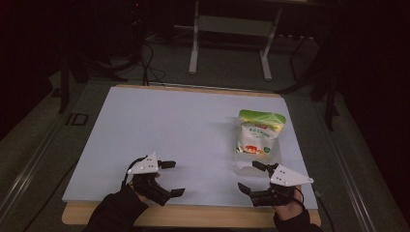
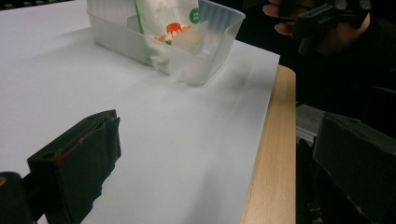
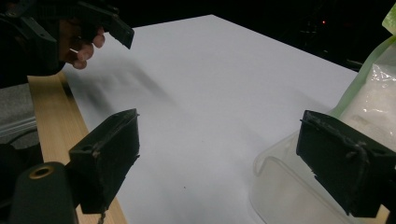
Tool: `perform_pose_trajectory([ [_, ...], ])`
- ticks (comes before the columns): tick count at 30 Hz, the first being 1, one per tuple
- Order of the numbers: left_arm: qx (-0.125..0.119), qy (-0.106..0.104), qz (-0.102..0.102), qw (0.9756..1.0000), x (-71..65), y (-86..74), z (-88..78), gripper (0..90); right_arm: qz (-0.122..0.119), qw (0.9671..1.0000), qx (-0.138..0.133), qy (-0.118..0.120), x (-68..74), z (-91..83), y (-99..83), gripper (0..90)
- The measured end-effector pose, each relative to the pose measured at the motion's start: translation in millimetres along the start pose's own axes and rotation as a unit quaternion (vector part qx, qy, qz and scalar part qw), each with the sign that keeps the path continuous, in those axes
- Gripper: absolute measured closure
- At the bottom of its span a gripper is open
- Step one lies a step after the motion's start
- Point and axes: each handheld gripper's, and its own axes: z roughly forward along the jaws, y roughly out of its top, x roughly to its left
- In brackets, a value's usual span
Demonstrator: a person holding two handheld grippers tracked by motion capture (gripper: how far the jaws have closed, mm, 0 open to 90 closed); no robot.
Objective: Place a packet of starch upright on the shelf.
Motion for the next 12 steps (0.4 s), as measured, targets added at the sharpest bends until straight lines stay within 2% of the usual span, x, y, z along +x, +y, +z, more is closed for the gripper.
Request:
perform_pose_trajectory([
  [12,-0.004,0.001,-0.003,1.0000,2.1,0.5,-2.5,1.3,0.002,1.0000,0.005,0.006,-1.0,2.7,-1.2,13.0],
])
